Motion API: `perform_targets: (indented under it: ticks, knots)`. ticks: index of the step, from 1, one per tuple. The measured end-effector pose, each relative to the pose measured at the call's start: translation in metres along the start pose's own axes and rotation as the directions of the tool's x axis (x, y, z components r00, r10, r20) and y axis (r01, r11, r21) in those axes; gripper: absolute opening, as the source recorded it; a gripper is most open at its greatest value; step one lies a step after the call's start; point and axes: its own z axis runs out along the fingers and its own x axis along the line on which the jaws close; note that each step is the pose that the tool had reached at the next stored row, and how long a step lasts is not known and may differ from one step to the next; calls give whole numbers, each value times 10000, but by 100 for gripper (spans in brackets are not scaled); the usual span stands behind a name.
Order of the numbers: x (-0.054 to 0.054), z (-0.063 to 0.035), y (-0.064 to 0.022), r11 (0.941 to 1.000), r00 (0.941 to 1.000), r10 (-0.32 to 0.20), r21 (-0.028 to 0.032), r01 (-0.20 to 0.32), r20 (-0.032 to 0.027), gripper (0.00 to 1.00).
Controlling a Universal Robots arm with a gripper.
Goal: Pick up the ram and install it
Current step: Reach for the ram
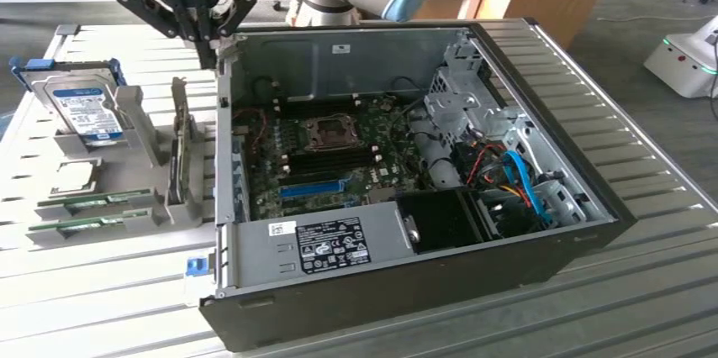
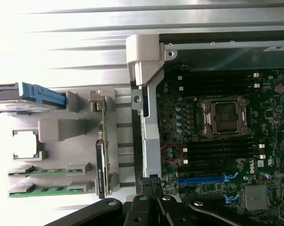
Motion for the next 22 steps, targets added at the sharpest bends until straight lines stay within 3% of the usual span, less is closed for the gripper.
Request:
perform_targets:
  ticks: [22]
  knots:
    - [452,11,-35,10000,10000,0,2,0,-15,11]
